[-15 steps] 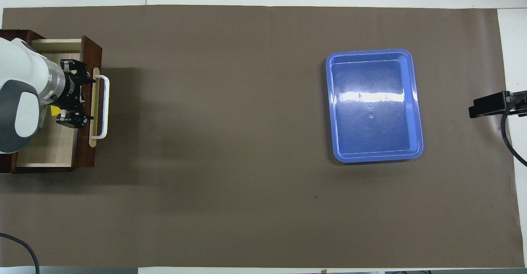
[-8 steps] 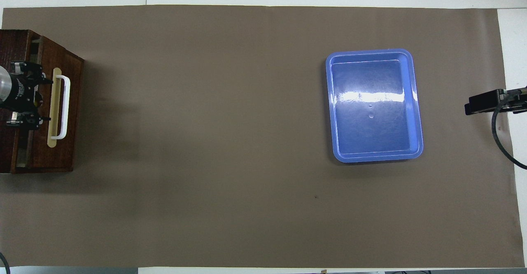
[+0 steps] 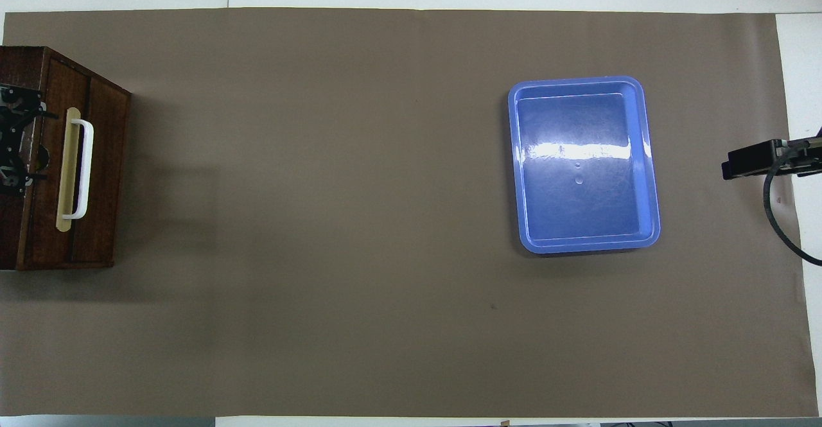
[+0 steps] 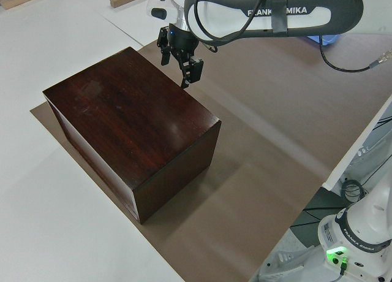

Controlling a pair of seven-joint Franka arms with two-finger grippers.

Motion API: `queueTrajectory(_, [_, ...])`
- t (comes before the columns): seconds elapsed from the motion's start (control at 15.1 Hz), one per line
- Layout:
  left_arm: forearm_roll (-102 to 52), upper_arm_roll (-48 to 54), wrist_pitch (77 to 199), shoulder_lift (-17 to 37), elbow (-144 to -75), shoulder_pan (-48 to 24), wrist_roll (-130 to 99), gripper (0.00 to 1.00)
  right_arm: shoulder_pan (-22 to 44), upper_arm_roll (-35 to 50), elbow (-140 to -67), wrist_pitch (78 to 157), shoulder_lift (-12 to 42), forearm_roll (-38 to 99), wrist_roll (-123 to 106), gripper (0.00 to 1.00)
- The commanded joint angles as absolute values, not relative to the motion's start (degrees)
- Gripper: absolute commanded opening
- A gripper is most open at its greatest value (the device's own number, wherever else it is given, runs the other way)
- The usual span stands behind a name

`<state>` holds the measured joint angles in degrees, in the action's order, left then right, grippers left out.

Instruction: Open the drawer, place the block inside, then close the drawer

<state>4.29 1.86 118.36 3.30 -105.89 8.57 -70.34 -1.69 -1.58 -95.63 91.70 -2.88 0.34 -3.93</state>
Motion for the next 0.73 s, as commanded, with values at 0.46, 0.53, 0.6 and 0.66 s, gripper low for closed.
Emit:
queueTrajectory(0.46, [2.82,2.55,96.79,0.44,-97.48,5.27,-36.62,1.00,-2.02,-1.32,-97.29,90.88,-4.04,0.00,-5.19,1.00])
queueTrajectory(0.53, [1.68,2.55,95.55,0.96,-96.34,6.06,-32.65,1.00,-2.02,-1.32,-97.29,90.88,-4.04,-0.09,-5.19,1.00])
queueTrajectory(0.6, [0.71,2.64,93.97,1.14,-95.11,6.59,-27.82,1.00,-2.02,-1.32,-97.29,90.97,-4.04,-0.09,-5.19,1.00])
queueTrajectory(0.66, [0.53,2.55,92.22,1.84,-93.62,6.77,-22.73,1.00,-2.02,-1.32,-97.21,90.97,-4.04,-0.09,-5.19,1.00])
